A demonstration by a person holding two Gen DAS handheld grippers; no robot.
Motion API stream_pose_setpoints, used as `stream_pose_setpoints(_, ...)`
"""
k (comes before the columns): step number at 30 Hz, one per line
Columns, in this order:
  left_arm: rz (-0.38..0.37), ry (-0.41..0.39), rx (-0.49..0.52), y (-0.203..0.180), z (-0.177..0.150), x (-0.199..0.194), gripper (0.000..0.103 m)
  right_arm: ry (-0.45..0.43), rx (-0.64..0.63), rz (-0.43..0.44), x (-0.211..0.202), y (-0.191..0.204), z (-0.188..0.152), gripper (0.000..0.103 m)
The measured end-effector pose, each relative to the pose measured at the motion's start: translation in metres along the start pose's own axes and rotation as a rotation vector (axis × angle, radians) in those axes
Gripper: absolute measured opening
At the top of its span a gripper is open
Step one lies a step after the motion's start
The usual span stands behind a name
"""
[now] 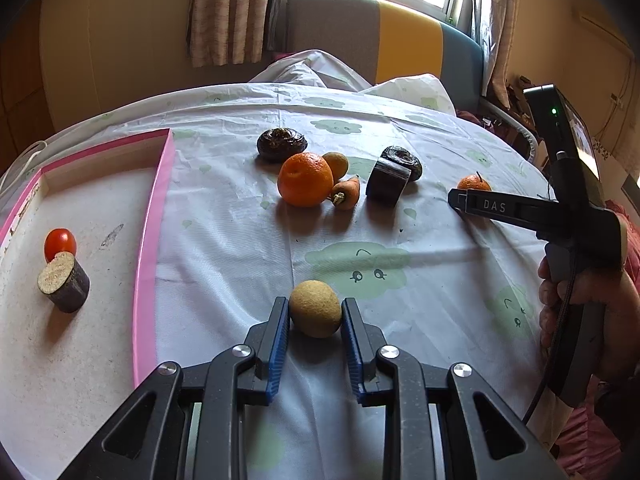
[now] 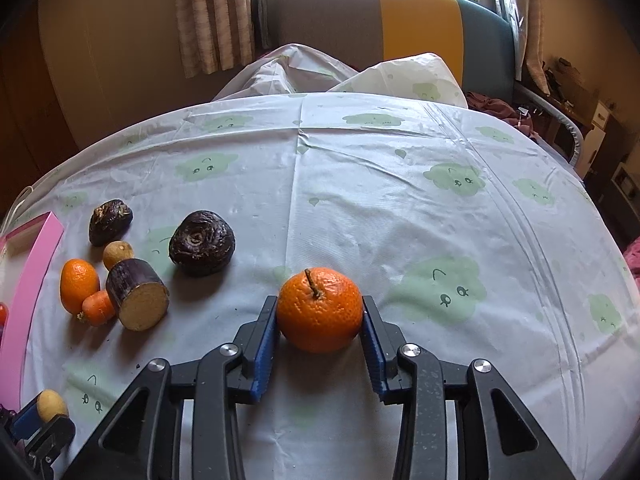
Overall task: Organize fruits
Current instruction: 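Carry the potato into the tray and release it from the left gripper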
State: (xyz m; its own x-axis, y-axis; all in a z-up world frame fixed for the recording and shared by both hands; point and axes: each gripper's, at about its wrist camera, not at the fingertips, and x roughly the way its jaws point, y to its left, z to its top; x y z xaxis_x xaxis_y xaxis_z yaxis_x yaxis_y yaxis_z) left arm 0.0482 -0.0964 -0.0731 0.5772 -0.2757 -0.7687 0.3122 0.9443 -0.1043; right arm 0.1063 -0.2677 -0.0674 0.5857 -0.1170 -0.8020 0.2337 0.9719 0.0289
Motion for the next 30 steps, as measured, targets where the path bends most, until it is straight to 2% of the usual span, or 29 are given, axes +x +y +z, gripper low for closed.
stream_pose_setpoints(4,-0.003,0.011,-0.008,0.000,0.002,-0.007,0.026,-0.012,0.002,0.003,-0.001,0.000,-0.001,0.040)
stream_pose_setpoints(10,-0.001,-0.037,-0.036,0.013,0.012,-0.038,0.026,-0.019,0.000,0.002,-0.002,0.000,-0.002,0.040)
stream_pose_setpoints(17,-0.054,-0.039,-0.205,0.077,0.031,-0.058,0.026,-0.022,-0.009,-0.008,-0.003,0.002,-0.002,0.040)
stream_pose_setpoints(23,0.009,-0.015,-0.320,0.141,0.059,-0.044,0.026,-0.024,-0.006,-0.006,-0.003,0.002,-0.003,0.040)
stream_pose_setpoints(30,0.066,0.024,-0.331,0.161,0.085,-0.009,0.028,-0.024,-0.003,-0.001,-0.002,0.001,-0.002,0.040)
